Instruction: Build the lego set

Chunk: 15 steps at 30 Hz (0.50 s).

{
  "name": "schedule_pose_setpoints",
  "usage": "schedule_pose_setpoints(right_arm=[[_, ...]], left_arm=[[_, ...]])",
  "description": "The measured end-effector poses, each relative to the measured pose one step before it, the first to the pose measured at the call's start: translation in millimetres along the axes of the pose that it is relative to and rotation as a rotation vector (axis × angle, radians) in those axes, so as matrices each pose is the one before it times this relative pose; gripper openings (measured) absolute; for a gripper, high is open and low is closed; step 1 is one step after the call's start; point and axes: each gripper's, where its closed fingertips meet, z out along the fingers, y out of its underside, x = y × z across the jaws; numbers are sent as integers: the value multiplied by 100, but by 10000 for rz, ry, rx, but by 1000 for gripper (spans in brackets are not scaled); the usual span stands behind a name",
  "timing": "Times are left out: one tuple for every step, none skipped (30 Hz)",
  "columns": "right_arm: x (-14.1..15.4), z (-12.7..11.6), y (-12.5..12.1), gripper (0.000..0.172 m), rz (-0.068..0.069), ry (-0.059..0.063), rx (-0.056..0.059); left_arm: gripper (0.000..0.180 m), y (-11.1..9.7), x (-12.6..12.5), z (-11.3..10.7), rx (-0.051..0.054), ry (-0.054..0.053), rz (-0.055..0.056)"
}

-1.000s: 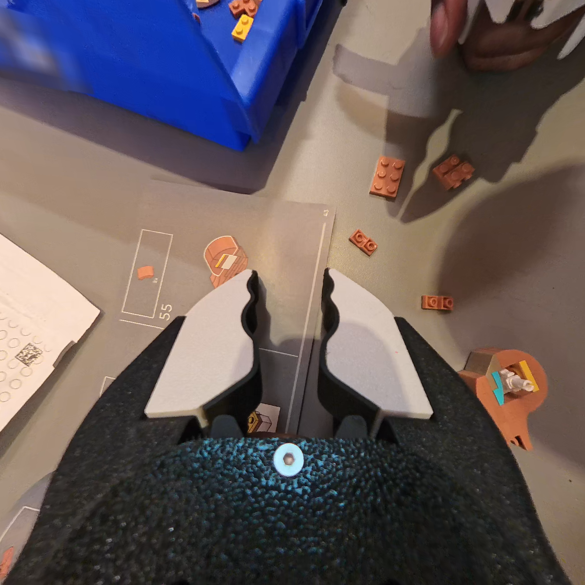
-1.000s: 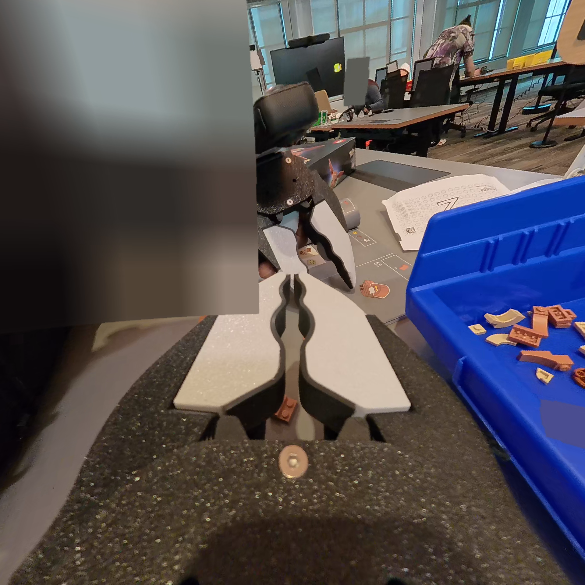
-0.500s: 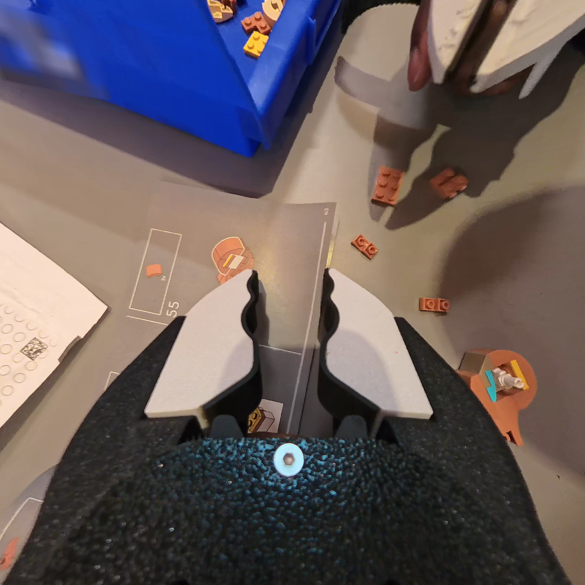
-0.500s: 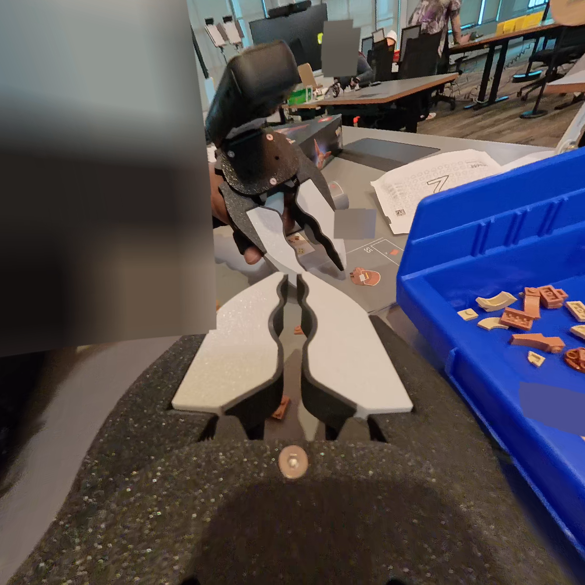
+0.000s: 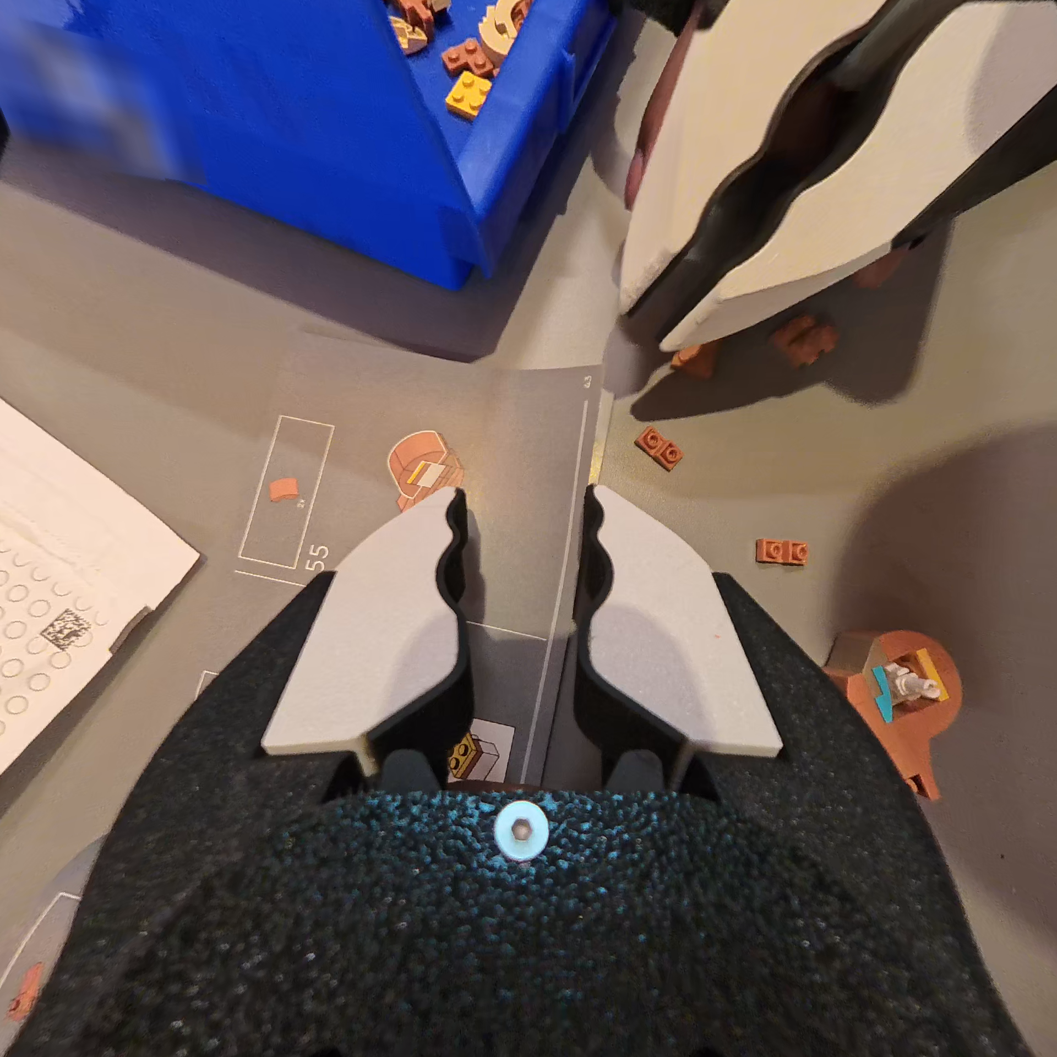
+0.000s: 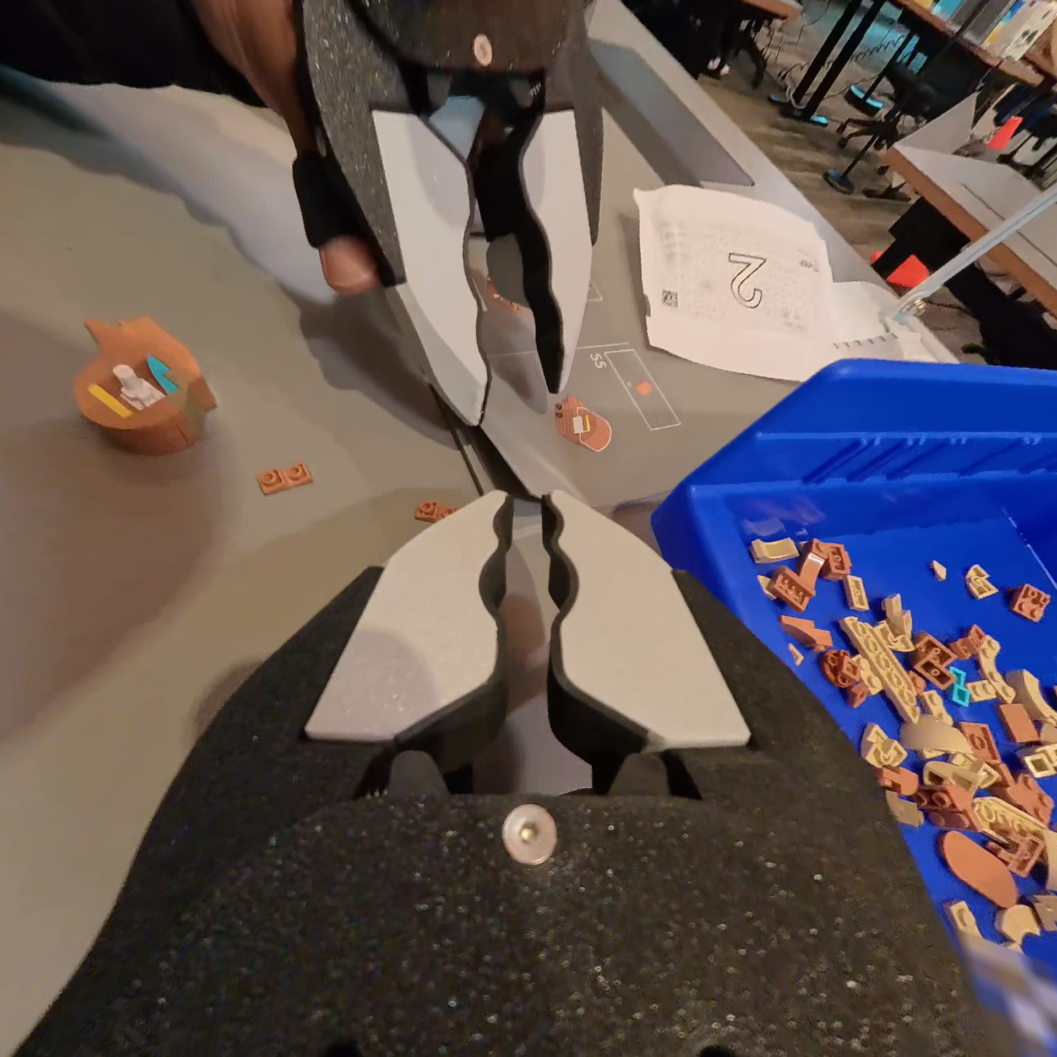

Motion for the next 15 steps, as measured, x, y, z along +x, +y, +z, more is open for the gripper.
schedule_pose_setpoints(right_arm=[[59, 138, 132, 9, 84, -35, -121], [73, 139, 144, 9, 102, -38, -130], [126, 154, 156, 9, 87, -4, -134], [130, 152, 114, 10, 36, 26, -114], [106, 168, 81, 10, -20, 29, -101], [53, 223, 89, 10, -81, 14, -126], [-27, 269, 122, 10, -132, -8, -169], [-50, 273, 109, 12, -153, -8, -169], [-57, 222, 56, 13, -163, 10, -119], [-27, 171, 1, 13, -160, 42, -62], [-10, 133, -41, 13, -138, 55, -20], [11, 79, -38, 13, -89, 46, -6], [28, 51, -16, 13, -27, 30, -13], [22, 23, 17, 13, 20, 4, -11], [26, -24, -4, 13, 37, -7, 12]], left_arm=[[38, -16, 7, -1, 3, 0, 0], [38, -1, 5, 2, -3, -1, 2], [38, -3, -3, 3, -2, -5, 6], [38, -8, 10, -7, 1, -2, 2], [38, -4, 8, 3, -1, 2, 3], [38, -4, 12, -10, -2, -8, 7], [38, -9, -10, -19, 1, -10, 5], [38, -11, 20, -19, 3, 2, 3], [38, -14, -4, -30, 4, -8, 9], [38, -11, -1, -33, 6, -10, 11], [38, -9, -8, -21, 5, -5, 1], [38, -11, 12, -18, 3, 4, 0], [38, 18, -13, 1, -9, -7, 6], [38, 19, -31, -12, -11, -13, 10], [38, 2, 0, -17, 5, 12, -9]])
